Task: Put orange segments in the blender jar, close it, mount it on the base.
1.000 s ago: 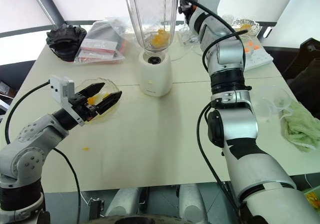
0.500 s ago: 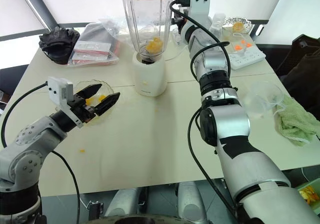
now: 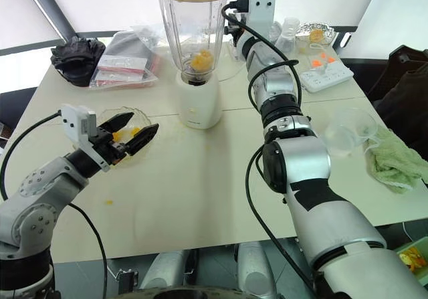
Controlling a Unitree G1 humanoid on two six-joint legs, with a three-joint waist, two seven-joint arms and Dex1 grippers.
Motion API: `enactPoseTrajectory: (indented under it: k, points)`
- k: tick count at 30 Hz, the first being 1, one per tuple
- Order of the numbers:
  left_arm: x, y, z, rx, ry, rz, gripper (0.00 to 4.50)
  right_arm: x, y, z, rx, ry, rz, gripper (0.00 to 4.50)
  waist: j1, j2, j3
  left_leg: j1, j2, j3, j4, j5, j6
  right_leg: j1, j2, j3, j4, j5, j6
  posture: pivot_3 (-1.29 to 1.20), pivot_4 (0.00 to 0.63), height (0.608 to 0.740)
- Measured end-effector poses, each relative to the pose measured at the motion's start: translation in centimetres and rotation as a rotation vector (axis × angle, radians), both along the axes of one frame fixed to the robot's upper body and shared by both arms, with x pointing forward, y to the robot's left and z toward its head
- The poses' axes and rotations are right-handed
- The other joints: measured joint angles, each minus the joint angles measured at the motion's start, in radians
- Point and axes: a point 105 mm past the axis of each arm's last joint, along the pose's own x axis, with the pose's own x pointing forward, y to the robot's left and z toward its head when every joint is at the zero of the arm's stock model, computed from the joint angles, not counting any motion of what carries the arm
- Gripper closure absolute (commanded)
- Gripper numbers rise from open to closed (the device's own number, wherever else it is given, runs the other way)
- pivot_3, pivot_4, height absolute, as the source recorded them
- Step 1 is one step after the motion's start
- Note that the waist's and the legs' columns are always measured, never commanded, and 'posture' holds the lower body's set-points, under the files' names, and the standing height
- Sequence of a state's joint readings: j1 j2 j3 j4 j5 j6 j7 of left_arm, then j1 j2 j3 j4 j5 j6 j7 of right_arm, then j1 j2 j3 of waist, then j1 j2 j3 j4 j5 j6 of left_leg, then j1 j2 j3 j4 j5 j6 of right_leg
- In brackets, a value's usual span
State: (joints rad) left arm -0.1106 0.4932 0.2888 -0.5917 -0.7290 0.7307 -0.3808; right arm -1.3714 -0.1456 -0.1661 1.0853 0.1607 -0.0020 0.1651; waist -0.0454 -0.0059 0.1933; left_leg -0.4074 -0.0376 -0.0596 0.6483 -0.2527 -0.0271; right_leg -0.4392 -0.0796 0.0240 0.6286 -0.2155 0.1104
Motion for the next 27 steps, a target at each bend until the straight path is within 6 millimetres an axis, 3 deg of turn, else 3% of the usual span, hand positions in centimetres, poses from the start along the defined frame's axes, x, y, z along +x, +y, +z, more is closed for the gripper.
enactPoseTrajectory:
  k: [10, 16, 27]
  points:
    - [0.1, 0.2, 0.0, 0.009, 0.001, 0.013, 0.05, -0.3, 0.7, 0.1, -0.057, -0.053, 0.001, 3.58, 0.0, 0.0, 0.0, 0.0, 0.0, 0.0, 0.0, 0.0, 0.0, -0.001, 0.0, 0.0, 0.0, 0.0, 0.0, 0.0, 0.15, 0.74]
    - [0.1, 0.2, 0.0, 0.01, 0.002, 0.015, 0.05, -0.3, 0.2, -2.1, -0.055, -0.042, -0.006, 3.58, 0.0, 0.0, 0.0, 0.0, 0.0, 0.0, 0.0, 0.0, 0.0, -0.001, 0.0, 0.001, 0.0, 0.0, 0.0, 0.0, 0.15, 0.74]
    - [0.1, -0.2, -0.2, 0.014, 0.009, 0.0, 0.05, -0.9, -0.3, -3.0, -0.033, -0.078, -0.007, 3.58, 0.001, 0.0, 0.0, 0.0, 0.0, -0.001, 0.0, 0.0, 0.0, 0.0, 0.0, 0.001, 0.001, 0.0, 0.0, 0.0, 0.15, 0.74]
